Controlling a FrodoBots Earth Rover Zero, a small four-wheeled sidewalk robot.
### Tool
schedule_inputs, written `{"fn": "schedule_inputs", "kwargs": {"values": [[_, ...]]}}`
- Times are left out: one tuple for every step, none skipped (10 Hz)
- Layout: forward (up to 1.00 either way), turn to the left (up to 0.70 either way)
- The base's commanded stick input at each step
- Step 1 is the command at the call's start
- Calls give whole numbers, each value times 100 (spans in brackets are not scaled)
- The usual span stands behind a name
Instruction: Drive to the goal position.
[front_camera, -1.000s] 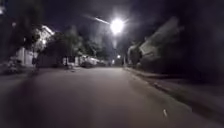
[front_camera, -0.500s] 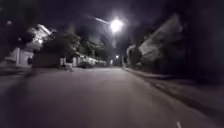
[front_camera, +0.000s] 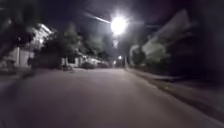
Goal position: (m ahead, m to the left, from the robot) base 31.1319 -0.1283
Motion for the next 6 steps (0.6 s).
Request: {"fn": "schedule_inputs", "kwargs": {"values": [[70, -14], [70, -6], [70, 0], [70, 0], [70, 0], [70, 0]]}}
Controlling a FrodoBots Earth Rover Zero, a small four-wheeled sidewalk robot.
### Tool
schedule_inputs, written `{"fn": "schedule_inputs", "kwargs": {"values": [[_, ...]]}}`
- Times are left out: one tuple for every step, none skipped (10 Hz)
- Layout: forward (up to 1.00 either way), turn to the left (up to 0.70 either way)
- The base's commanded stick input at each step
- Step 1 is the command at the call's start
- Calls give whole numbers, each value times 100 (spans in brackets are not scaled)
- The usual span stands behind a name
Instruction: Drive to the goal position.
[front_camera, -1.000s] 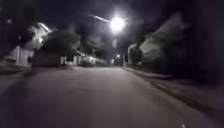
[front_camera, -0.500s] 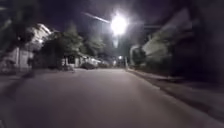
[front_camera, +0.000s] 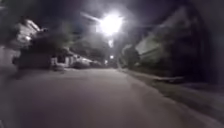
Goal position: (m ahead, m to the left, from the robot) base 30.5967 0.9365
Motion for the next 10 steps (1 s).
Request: {"fn": "schedule_inputs", "kwargs": {"values": [[70, -10], [70, -23], [70, -32], [70, -22], [70, -7], [70, 0], [70, 0], [70, -11], [70, -27], [70, -29]]}}
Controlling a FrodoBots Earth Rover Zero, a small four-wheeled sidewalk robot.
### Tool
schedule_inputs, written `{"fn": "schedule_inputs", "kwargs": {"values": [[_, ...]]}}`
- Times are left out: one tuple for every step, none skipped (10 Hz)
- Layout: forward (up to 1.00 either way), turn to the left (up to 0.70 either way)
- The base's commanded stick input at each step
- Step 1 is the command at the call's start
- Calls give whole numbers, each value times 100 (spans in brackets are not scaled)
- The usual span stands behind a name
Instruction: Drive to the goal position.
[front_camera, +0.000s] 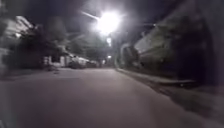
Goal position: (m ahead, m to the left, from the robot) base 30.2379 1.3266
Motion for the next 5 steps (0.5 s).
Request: {"fn": "schedule_inputs", "kwargs": {"values": [[70, -2], [70, 0], [70, 0], [70, 0], [70, 0]]}}
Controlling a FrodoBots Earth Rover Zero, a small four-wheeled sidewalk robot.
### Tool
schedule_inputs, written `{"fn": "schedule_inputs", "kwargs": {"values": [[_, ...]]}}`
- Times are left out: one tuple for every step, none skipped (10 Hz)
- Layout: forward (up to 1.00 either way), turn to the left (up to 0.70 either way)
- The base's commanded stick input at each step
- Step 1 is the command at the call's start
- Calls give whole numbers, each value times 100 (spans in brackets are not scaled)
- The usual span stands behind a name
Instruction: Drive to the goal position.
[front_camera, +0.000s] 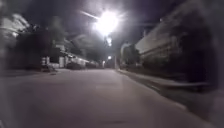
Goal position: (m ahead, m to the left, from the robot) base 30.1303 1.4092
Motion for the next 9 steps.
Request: {"fn": "schedule_inputs", "kwargs": {"values": [[70, 0], [70, 0], [70, 0], [70, 0], [70, 0], [70, -12], [70, -28], [70, -35], [70, -26]]}}
